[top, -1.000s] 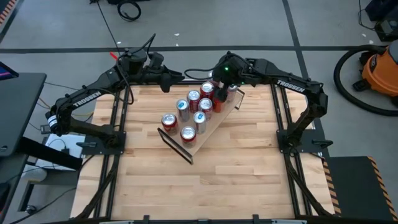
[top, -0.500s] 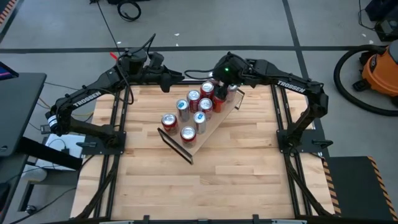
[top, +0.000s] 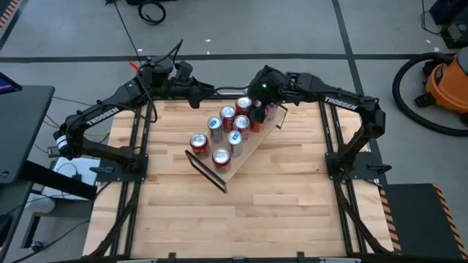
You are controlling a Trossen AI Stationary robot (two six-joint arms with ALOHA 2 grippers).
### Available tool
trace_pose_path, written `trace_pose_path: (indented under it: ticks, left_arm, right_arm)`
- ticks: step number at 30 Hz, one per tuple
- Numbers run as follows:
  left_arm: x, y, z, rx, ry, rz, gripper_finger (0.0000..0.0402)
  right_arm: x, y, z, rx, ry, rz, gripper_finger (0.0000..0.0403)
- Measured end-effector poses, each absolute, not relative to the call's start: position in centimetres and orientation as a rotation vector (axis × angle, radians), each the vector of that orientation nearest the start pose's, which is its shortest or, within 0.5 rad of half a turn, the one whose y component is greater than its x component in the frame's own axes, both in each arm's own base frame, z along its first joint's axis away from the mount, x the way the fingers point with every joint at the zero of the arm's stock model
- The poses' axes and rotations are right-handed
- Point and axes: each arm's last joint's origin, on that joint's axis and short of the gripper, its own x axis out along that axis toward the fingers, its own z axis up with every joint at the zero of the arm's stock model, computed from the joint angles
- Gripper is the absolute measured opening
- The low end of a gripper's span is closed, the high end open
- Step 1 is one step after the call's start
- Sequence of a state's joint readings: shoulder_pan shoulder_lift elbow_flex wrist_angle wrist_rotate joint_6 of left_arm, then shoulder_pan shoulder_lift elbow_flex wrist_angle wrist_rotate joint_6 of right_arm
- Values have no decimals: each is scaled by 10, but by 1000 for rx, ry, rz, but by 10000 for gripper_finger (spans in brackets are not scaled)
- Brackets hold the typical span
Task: Place canned beverage on shelf
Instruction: Adjust the soda cans on the shelf
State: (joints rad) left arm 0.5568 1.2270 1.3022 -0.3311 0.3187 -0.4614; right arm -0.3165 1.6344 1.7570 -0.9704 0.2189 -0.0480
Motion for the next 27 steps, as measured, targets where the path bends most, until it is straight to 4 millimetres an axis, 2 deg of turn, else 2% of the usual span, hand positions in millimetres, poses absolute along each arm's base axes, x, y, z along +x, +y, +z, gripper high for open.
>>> trace_pose_path:
  ticks: [15, 23, 27]
  left_arm:
    - [221, 127, 413, -550, 150, 281, 192]
    - [224, 129, 410, -554, 160, 295, 192]
    - [234, 134, 401, -542, 186, 351, 192]
  right_arm:
    - [316, -112, 381, -12, 890, -562, 348]
    - [315, -112, 395, -12, 836, -568, 348]
    - [317, -113, 399, -17, 802, -569, 348]
